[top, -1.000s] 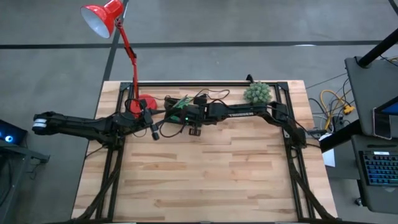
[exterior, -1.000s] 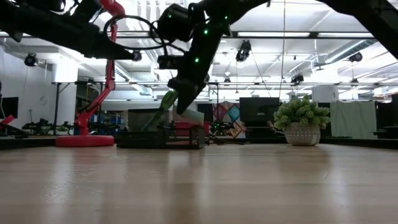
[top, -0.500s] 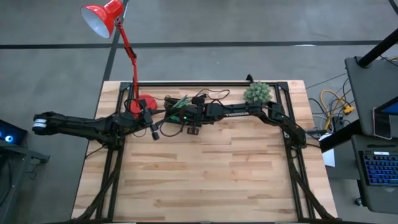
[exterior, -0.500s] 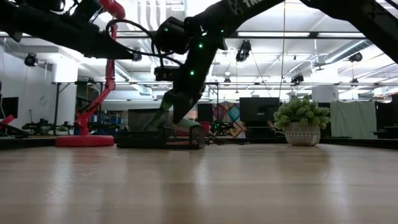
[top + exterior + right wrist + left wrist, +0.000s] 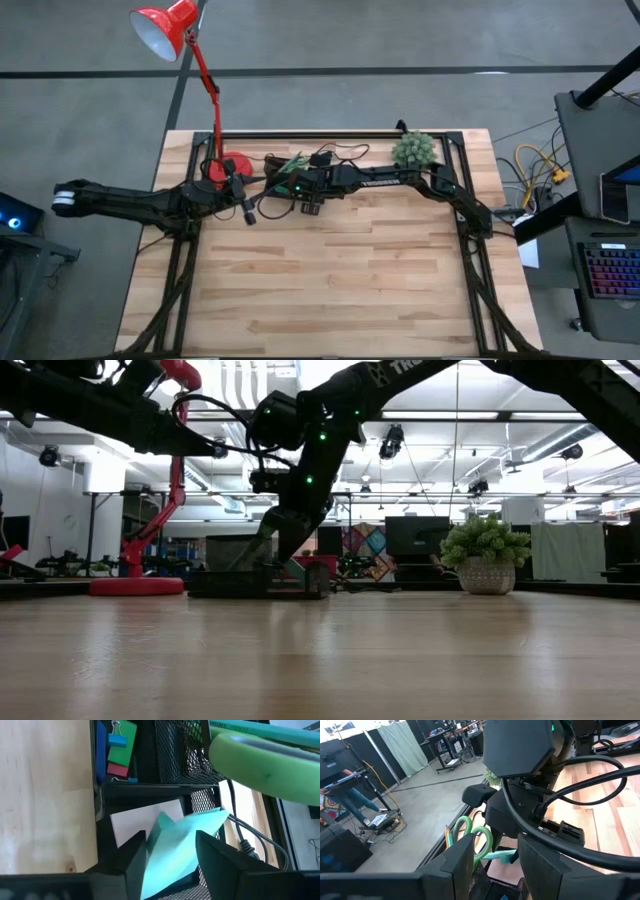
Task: Pick and place office supplies into organizer
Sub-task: Put the blue sticky notes into the black mesh desk organizer, then return to Home Position
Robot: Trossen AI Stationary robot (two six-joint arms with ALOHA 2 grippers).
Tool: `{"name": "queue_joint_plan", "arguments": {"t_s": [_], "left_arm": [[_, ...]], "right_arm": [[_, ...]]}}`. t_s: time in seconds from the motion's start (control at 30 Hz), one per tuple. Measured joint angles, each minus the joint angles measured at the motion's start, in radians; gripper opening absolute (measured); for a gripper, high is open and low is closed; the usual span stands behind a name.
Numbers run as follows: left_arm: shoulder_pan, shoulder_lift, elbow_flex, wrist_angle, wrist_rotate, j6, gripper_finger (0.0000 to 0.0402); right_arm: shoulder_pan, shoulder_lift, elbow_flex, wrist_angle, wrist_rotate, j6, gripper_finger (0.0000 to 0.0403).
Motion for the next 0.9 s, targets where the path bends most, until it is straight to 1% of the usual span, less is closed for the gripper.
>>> {"name": "queue_joint_plan", "arguments": {"t_s": [0.13, 0.3, 0.47, 0.77, 0.9], "left_arm": [[0.000, -0.001, 0.000, 0.000, 0.000, 0.000, 0.0141], [0.000, -0.014, 0.000, 0.001, 0.001, 0.000, 0.0141], [0.000, -0.043, 0.000, 0.004, 0.001, 0.000, 0.0141], [-0.001, -0.088, 0.000, 0.002, 0.004, -0.028, 0.0141], [-0.001, -0.115, 0.000, 0.007, 0.056, -0.030, 0.0141]], "right_arm": [[0.004, 0.000, 0.000, 0.000, -0.001, 0.004, 0.0180], [0.016, -0.010, 0.000, -0.012, 0.000, -0.006, 0.0195], [0.032, -0.053, 0.000, -0.025, 0.007, -0.013, 0.0194], [0.089, -0.151, 0.001, -0.091, 0.008, 0.071, 0.0191], [0.134, -0.191, 0.001, -0.164, 0.007, 0.087, 0.0186]]}}
